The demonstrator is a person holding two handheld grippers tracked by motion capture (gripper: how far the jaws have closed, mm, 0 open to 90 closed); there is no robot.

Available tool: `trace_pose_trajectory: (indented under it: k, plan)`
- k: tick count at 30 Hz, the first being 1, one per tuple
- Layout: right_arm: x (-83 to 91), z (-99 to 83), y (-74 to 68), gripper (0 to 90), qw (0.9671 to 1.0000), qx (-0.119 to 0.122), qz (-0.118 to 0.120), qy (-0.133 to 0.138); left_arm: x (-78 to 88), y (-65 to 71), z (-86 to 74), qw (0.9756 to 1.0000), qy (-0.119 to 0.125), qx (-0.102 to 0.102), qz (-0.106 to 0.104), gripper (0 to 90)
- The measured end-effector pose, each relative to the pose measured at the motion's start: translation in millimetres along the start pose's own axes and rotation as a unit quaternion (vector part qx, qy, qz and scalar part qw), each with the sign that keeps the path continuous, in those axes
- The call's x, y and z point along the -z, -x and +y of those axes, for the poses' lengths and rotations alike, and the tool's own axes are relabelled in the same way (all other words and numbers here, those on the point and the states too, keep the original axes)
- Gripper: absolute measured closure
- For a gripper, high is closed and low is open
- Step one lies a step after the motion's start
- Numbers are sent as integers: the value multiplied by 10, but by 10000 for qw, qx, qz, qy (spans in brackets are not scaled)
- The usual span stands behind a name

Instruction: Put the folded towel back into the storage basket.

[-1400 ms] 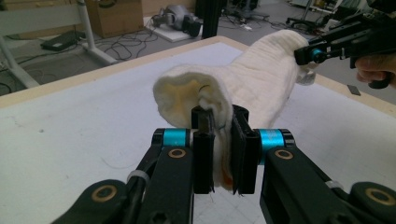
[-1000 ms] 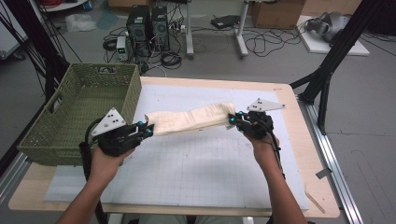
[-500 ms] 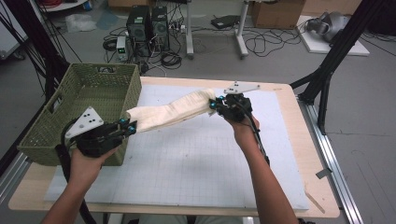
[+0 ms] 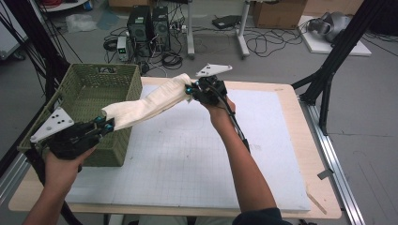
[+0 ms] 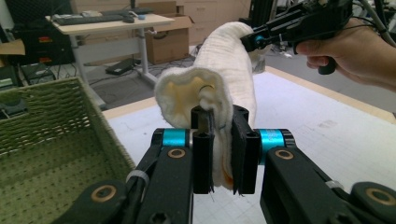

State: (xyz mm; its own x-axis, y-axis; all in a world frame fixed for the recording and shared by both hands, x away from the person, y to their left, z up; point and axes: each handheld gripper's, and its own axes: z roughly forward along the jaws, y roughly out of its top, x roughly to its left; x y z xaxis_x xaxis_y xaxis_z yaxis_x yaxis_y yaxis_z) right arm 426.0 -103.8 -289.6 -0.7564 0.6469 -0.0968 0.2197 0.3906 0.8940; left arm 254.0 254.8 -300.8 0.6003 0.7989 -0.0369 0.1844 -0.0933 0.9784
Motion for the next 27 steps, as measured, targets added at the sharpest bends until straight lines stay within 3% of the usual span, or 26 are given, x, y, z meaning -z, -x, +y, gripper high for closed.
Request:
trace_pose_trajectory:
  k: [14, 18, 27]
  plan:
    - [-399, 508, -218, 818, 9993, 276, 145, 217, 285, -176, 15, 9995, 156, 21, 288, 807]
    - [-520, 643, -295, 818, 9986, 448, 152, 236, 355, -232, 26, 9991, 180, 36, 382, 807]
    - [-851, 947, -493, 818, 9973, 637, 263, 234, 554, -385, -14, 9972, 244, 101, 701, 807]
